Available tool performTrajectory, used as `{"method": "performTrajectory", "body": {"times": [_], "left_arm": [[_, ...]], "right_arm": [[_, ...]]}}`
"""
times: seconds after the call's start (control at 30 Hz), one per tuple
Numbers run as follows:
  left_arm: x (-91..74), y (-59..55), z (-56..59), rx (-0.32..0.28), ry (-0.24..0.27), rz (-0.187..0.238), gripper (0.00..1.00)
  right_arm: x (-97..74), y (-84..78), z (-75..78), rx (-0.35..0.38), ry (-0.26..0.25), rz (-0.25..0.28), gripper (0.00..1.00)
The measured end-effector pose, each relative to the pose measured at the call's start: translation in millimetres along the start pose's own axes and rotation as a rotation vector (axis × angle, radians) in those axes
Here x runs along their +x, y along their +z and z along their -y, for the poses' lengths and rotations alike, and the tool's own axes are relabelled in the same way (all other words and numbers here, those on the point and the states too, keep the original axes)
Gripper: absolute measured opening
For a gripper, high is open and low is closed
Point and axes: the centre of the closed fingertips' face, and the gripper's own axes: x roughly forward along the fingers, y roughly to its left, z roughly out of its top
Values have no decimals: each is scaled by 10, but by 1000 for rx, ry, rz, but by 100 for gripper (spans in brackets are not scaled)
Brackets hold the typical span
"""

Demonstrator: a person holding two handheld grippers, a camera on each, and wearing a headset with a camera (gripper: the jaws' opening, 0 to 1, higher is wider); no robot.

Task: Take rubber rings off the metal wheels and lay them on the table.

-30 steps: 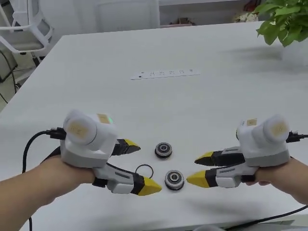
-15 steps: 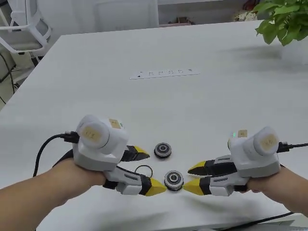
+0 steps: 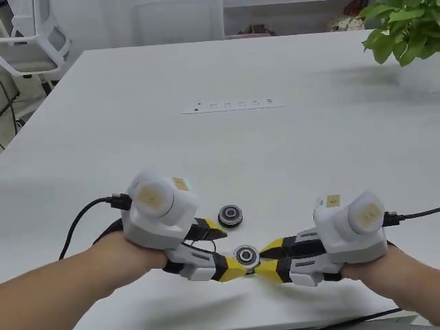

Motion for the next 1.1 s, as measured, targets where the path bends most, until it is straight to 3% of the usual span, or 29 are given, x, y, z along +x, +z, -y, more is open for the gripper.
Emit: {"method": "performTrajectory", "body": {"times": [0.6, 0.77, 0.83, 0.93, 1.1], "left_arm": [[172, -8, 61, 44, -9, -21, 21], [183, 3, 8, 98, 43, -17, 14], [182, 2, 12, 107, 48, -19, 14], [175, 2, 6, 125, 48, -22, 14], [173, 0, 2, 119, 52, -16, 14]], "right_arm": [[1, 1, 15, -3, -15, 19, 13], [1, 2, 10, -12, -19, 19, 13], [1, 1, 12, -20, -22, 16, 13], [-4, -19, -9, -90, -37, -26, 11], [-19, -31, 13, -54, -41, -33, 2]]}}
